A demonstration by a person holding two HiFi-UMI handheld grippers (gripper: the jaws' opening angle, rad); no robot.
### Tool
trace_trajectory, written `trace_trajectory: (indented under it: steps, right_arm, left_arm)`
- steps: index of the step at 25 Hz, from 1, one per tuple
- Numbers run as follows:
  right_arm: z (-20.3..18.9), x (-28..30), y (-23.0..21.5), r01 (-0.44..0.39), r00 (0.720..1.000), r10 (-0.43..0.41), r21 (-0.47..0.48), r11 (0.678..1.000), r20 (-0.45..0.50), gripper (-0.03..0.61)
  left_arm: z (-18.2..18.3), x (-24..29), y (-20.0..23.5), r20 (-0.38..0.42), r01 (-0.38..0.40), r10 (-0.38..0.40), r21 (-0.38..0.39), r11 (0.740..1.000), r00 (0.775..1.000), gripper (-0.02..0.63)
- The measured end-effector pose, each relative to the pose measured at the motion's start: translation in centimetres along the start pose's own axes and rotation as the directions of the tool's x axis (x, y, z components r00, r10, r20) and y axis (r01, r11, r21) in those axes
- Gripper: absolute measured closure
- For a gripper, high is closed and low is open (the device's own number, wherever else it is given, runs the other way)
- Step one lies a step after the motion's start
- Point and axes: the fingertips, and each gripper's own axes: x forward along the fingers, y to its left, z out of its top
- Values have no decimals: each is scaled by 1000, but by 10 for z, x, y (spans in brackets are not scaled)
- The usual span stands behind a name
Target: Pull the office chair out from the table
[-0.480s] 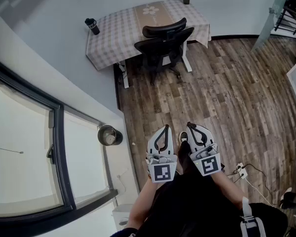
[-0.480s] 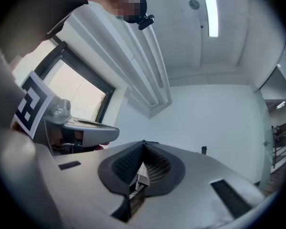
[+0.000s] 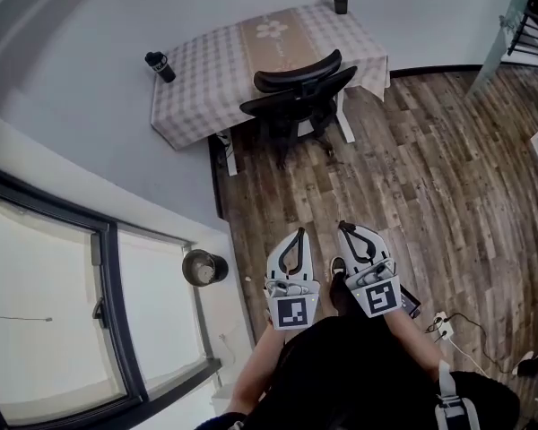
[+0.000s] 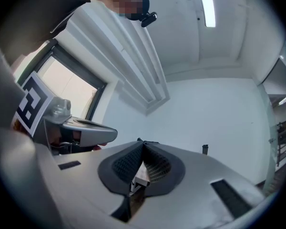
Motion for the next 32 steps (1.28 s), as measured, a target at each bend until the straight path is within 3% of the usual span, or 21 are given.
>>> trace_trajectory:
  steps: [5, 9, 15, 19, 25, 32]
  right_arm:
    - [-21, 44, -61, 4, 1000, -3, 49, 999, -7, 572]
    - [-41, 76, -97, -7, 1000, 8, 68, 998, -16, 572]
    - [-63, 114, -120, -22, 1000, 24, 86, 996, -18, 572]
    - [-74, 143, -124, -67, 997, 69, 48, 997, -44, 572]
    - [-93, 200, -147, -66, 994, 66, 0, 998, -85, 572]
    - [-116, 277, -202, -37, 987, 30, -44, 998, -156, 572]
  left_arm:
    - [-14, 71, -2, -61, 31, -28, 54, 998, 998, 611]
    - [-27, 116, -2, -84, 35, -32, 24, 999, 996, 611]
    - [-39, 159, 13, -58, 29, -26, 63, 998, 998, 611]
    - [-55, 184, 34, -81, -10, 10, 0, 1000, 997, 611]
    - [-85, 230, 63, -118, 23, -17, 55, 998, 993, 611]
    - [-115, 306, 120, -139, 55, -50, 39, 998, 989, 611]
